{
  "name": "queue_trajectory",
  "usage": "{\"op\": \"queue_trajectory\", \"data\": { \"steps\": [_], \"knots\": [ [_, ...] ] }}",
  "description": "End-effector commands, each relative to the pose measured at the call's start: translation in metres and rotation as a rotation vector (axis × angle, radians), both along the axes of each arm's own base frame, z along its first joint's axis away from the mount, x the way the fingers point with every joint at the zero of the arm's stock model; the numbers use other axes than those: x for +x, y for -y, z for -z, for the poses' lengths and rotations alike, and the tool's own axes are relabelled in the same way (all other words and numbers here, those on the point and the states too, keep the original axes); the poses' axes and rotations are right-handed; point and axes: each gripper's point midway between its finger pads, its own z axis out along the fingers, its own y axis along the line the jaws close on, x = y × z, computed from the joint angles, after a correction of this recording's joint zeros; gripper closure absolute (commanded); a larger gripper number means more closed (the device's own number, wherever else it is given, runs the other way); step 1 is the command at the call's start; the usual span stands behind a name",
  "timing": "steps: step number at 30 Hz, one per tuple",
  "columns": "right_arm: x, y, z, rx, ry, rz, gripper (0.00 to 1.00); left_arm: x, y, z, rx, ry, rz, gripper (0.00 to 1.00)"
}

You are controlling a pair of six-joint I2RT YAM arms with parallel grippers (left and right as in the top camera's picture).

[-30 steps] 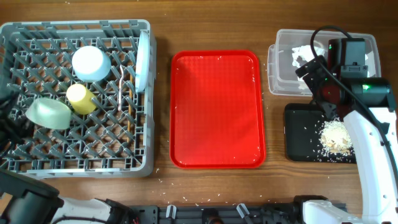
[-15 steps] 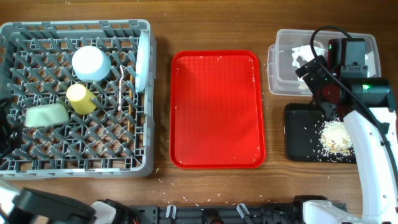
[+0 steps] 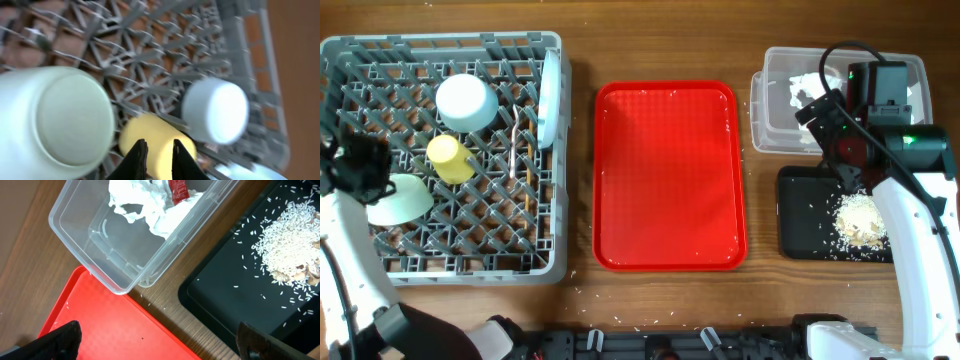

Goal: Sort waste into correct bins and load items into the dishwasher rack
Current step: 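Turn the green bowl upside down in the rack and release it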

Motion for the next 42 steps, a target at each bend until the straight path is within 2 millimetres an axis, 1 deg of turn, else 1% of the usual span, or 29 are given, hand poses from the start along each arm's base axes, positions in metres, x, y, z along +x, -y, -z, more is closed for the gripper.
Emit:
{"op": "queue_trajectory", "data": {
  "steps": [1,2,4,5,6,9,11,13,16,19,20,22,24,25,26,28,30,33,35,36,37,39,40,41,42],
  "knots": [
    [0.002,0.005,-0.003,-0.026,0.005,0.005,0.00,-0.013,-0.021,0.032,0.045,-0.145,-0.112,0.84],
    [0.002,0.005,-0.003,-0.026,0.004,0.005,0.00,-0.014,-0.020,0.041,0.025,-0.170,-0.117,0.87],
    [0.002,0.005,-0.003,-0.026,0.005,0.005,0.00,-0.019,-0.018,0.047,-0.006,-0.194,-0.138,0.93],
    [0.002,0.005,-0.003,-0.026,0.005,0.005,0.00,-0.022,-0.018,0.044,-0.001,-0.196,-0.142,0.96],
    [0.002,0.005,-0.003,-0.026,0.005,0.005,0.00,-0.028,-0.020,0.041,0.008,-0.207,-0.182,0.96],
    [0.002,0.005,-0.003,-0.026,0.005,0.005,0.00,-0.054,-0.028,0.029,0.056,-0.251,-0.311,0.96],
    [0.002,0.005,-0.003,-0.026,0.005,0.005,0.00,-0.063,-0.027,0.023,0.052,-0.256,-0.323,0.96],
    [0.002,0.005,-0.003,-0.026,0.005,0.005,0.00,-0.068,-0.027,0.020,0.044,-0.249,-0.334,0.96],
    [0.002,0.005,-0.003,-0.026,0.005,0.005,0.00,-0.067,-0.027,0.020,0.023,-0.234,-0.363,0.96],
    [0.002,0.005,-0.003,-0.026,0.005,0.005,0.00,-0.044,-0.024,0.016,-0.022,-0.135,-0.321,0.95],
    [0.002,0.005,-0.003,-0.026,0.005,0.005,0.00,-0.040,-0.024,0.016,-0.027,-0.122,-0.314,0.95],
    [0.002,0.005,-0.003,-0.026,0.005,0.005,0.00,-0.029,-0.021,0.029,-0.078,-0.119,-0.283,0.95],
    [0.002,0.005,-0.003,-0.026,0.005,0.005,0.01,-0.025,-0.015,0.049,-0.138,-0.154,-0.252,0.95],
    [0.002,0.005,-0.003,-0.026,0.005,0.005,0.00,-0.025,-0.014,0.056,-0.147,-0.174,-0.237,0.96],
    [0.002,0.005,-0.003,-0.026,0.005,0.005,0.00,-0.031,-0.012,0.064,-0.165,-0.214,-0.244,0.96],
    [0.002,0.005,-0.003,-0.026,0.005,0.005,0.00,-0.039,-0.013,0.068,-0.177,-0.240,-0.261,0.96],
    [0.002,0.005,-0.003,-0.026,0.005,0.005,0.00,-0.046,-0.020,0.059,-0.166,-0.221,-0.288,0.96],
    [0.002,0.005,-0.003,-0.026,0.005,0.005,0.00,-0.067,-0.031,0.034,-0.118,-0.186,-0.353,0.96],
    [0.002,0.005,-0.003,-0.026,0.005,0.005,0.00,-0.078,-0.031,0.014,-0.096,-0.147,-0.376,0.96],
    [0.002,0.005,-0.003,-0.026,0.005,0.005,0.00,-0.081,-0.027,0.000,-0.078,-0.115,-0.376,0.96],
    [0.002,0.005,-0.003,-0.026,0.005,0.005,0.00,-0.081,-0.021,-0.010,-0.078,-0.083,-0.361,0.96],
    [0.002,0.005,-0.003,-0.026,0.005,0.005,0.00,-0.072,-0.002,-0.028,-0.104,-0.004,-0.282,0.96],
    [0.002,0.005,-0.003,-0.026,0.005,0.005,0.00,-0.058,0.020,-0.042,-0.110,0.063,-0.126,0.96],
    [0.002,0.005,-0.003,-0.026,0.005,0.005,0.00,-0.041,0.050,-0.059,-0.110,0.147,0.074,0.96],
    [0.002,0.005,-0.003,-0.026,0.005,0.005,0.00,-0.028,0.081,-0.073,-0.111,0.217,0.257,0.94]
  ]
}}
